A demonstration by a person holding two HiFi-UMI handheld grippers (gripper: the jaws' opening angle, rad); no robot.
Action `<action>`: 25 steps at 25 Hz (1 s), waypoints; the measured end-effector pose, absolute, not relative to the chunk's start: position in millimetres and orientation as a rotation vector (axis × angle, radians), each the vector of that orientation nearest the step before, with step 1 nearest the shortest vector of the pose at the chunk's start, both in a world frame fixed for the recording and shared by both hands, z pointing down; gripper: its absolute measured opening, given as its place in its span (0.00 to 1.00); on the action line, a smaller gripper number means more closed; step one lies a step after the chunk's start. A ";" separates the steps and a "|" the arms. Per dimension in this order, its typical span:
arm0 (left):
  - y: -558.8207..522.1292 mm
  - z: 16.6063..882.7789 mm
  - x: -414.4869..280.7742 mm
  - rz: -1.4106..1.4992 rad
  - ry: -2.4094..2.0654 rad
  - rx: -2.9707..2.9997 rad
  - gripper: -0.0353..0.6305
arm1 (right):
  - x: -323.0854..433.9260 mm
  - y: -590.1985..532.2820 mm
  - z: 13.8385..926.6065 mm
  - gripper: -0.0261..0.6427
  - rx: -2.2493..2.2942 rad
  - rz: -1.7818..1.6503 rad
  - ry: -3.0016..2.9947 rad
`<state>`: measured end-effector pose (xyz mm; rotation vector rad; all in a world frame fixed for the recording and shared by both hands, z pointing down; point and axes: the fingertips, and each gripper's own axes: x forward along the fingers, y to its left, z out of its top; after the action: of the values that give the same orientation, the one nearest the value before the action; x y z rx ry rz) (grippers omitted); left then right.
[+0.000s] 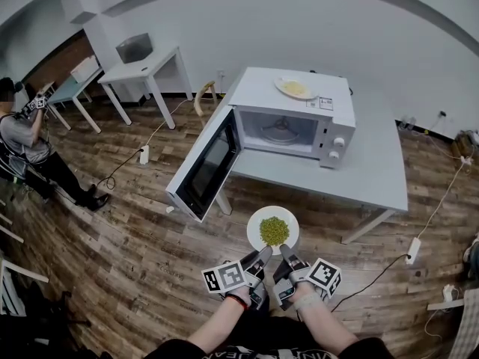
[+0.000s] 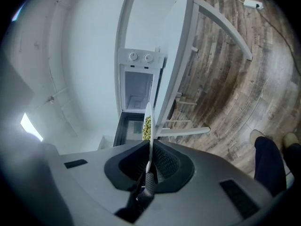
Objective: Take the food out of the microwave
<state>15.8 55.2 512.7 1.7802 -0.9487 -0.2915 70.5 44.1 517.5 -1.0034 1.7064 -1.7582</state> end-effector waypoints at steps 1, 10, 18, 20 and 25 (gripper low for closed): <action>59.9 513.2 16.2 -0.293 -0.949 1.777 0.18 | 70.6 49.0 517.6 0.10 -1.002 -1.765 1.701; 89.7 515.5 18.7 -0.298 -0.956 1.769 0.18 | 73.5 77.1 521.3 0.10 -0.993 -1.773 1.723; 108.3 512.6 16.1 -0.314 -0.965 1.776 0.18 | 70.3 95.5 517.8 0.10 -0.977 -1.775 1.723; 113.1 512.7 15.5 -0.315 -0.964 1.776 0.18 | 70.2 100.0 518.5 0.10 -0.977 -1.773 1.725; 123.2 513.3 14.6 -0.322 -0.969 1.775 0.18 | 68.9 110.1 518.0 0.10 -0.972 -1.784 1.723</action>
<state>14.6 123.2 513.3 1.7755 -0.9692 -0.3221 68.9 110.1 518.0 -0.9716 1.7228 -1.7836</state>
